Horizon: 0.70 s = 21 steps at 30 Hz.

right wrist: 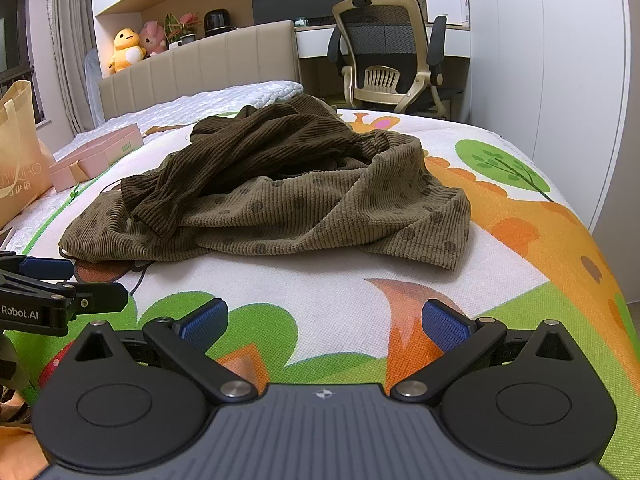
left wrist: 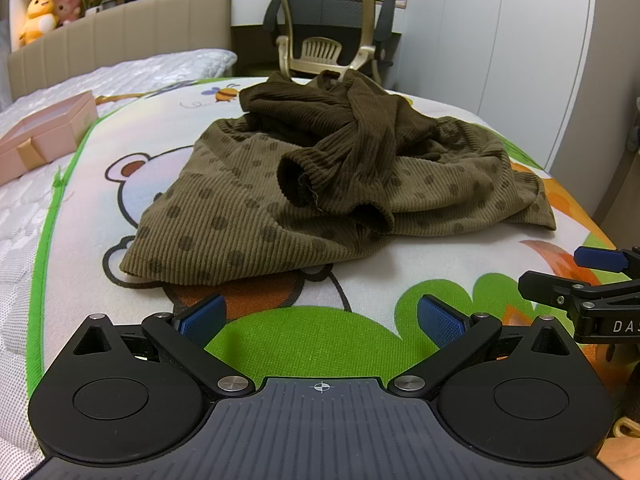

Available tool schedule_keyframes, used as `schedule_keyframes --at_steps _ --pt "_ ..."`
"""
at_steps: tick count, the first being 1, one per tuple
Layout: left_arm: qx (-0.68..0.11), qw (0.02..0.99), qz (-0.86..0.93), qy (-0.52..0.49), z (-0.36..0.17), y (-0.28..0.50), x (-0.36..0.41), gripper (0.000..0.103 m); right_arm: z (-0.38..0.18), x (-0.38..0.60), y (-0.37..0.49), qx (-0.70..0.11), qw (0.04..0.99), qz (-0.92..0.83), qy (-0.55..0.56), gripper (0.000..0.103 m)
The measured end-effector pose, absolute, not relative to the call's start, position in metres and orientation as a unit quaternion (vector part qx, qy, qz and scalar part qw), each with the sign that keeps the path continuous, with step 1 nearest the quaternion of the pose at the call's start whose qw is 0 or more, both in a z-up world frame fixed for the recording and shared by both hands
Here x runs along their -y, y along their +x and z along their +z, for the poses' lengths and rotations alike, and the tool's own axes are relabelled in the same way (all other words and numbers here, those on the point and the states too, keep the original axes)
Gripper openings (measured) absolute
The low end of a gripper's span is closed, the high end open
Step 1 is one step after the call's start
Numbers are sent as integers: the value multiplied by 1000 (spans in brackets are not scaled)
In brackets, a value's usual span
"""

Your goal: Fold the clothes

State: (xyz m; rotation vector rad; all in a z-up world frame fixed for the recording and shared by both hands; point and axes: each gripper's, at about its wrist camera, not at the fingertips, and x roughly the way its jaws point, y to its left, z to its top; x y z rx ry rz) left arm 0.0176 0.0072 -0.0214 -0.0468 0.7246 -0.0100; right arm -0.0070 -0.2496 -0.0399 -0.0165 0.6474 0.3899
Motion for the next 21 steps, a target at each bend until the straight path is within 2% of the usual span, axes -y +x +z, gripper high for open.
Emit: schedule_keyframes --at_steps 7,12,21 --pt "-357 934 -10 -19 -18 21 -9 103 -37 249 -4 -315 928 196 -21 103" --pt "-364 930 -39 -11 -4 33 -15 103 -20 244 16 -293 929 211 -78 103" --pt "-332 938 -63 -84 38 95 -63 103 -19 248 96 -369 897 242 -3 103"
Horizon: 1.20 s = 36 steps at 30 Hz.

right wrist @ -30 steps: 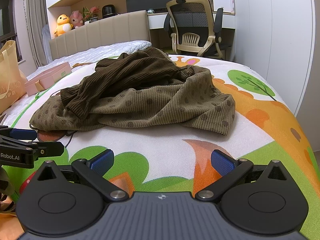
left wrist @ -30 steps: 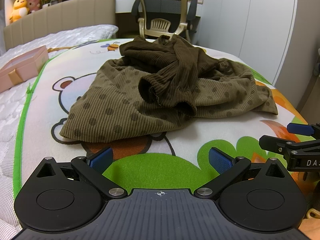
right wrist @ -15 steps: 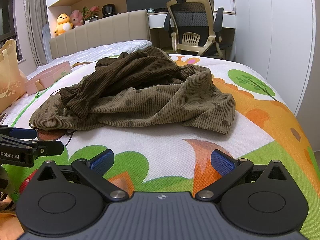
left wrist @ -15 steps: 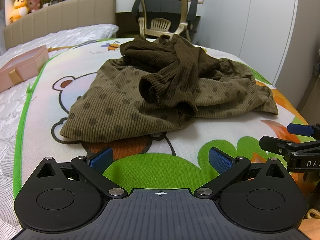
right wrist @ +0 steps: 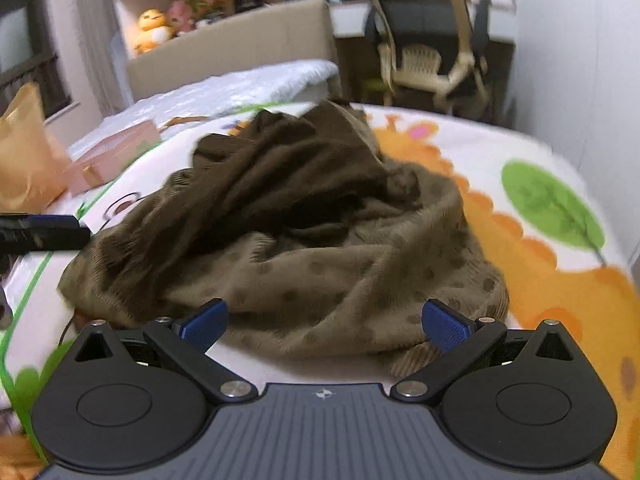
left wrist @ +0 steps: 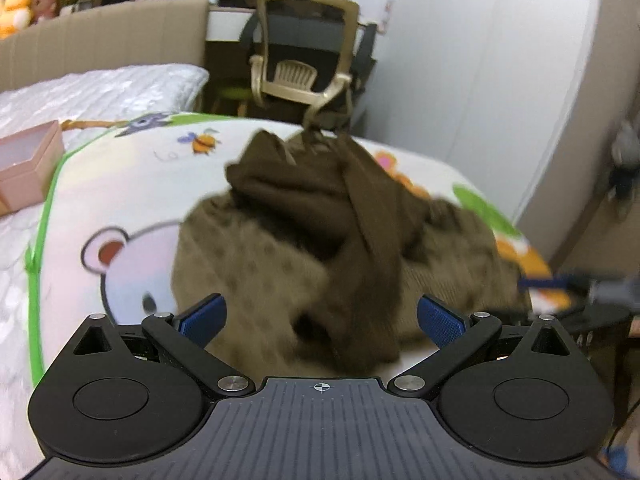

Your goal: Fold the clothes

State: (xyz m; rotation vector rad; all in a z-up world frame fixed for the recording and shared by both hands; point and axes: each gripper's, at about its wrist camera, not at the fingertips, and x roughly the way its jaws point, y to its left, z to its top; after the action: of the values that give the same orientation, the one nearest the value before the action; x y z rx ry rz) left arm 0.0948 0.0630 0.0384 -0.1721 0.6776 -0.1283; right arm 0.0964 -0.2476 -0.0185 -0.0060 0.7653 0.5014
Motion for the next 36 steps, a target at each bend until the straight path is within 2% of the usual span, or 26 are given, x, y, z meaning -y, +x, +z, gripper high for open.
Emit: schedule_keyframes --at_steps 4,10,17,22,25,28,32,33,34,35,36 --pt "-357 927 -52 -106 32 141 -88 103 -32 259 118 -408 882 232 37 103" --pt "-388 914 -37 -110 14 196 -114 103 -41 278 121 -397 880 230 123 103" --pt "-419 901 -71 -85 -13 226 -113 103 -30 269 116 -383 888 251 36 103" --pt "-407 907 -51 -95 -13 223 -127 103 10 268 126 -265 934 234 -51 103" --pt "-380 921 -48 -72 -5 224 -132 103 15 262 163 -274 931 233 -69 86" --pt "-373 926 -60 -12 -7 231 -121 103 -1 251 213 -311 920 228 -72 75" --pt "-389 918 -74 12 -19 244 -106 102 -32 240 255 -352 907 229 -43 73" --pt "-391 917 -74 11 -23 248 -104 99 -37 238 260 -359 904 232 -26 72" --pt "-390 918 -72 13 -26 249 -101 95 -41 237 263 -364 901 235 -14 65" --pt "-387 919 -69 16 -28 249 -98 93 -42 235 262 -362 900 242 -11 54" --pt "-382 921 -72 24 -29 246 -94 84 -43 234 259 -360 899 249 -10 46"
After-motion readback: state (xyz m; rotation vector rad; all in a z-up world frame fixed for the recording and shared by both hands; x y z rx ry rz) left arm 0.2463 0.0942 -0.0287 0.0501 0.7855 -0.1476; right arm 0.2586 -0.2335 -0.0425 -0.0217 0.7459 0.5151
